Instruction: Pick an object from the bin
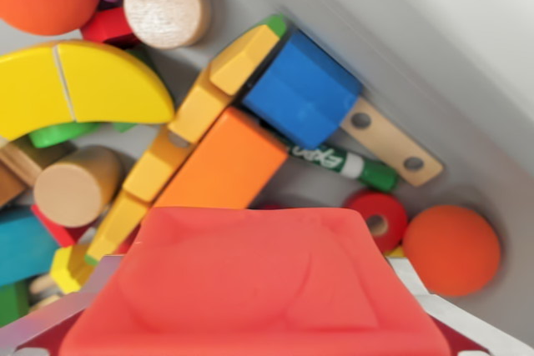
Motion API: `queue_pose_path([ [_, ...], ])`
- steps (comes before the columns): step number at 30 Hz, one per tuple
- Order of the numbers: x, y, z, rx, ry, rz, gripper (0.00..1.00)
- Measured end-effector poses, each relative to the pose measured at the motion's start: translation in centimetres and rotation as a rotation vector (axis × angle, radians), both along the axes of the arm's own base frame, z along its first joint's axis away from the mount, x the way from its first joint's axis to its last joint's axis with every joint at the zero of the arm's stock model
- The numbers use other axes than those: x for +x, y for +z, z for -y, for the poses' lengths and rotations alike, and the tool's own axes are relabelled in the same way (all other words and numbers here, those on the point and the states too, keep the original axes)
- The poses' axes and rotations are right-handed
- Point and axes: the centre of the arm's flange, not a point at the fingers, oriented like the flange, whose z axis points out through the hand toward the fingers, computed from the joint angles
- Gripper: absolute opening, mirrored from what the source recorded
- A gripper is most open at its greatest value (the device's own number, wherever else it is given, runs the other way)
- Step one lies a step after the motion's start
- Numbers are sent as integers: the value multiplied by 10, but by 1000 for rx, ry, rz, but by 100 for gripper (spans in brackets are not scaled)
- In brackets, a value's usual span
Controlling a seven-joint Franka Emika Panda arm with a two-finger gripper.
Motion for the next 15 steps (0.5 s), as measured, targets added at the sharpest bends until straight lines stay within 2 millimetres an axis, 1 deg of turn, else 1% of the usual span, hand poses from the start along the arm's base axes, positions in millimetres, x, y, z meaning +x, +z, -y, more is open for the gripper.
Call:
queue_pose_path([
  [9, 0, 40, 0, 0, 0, 1, 0],
  [15, 0, 64, 0, 1, 0, 0, 0],
])
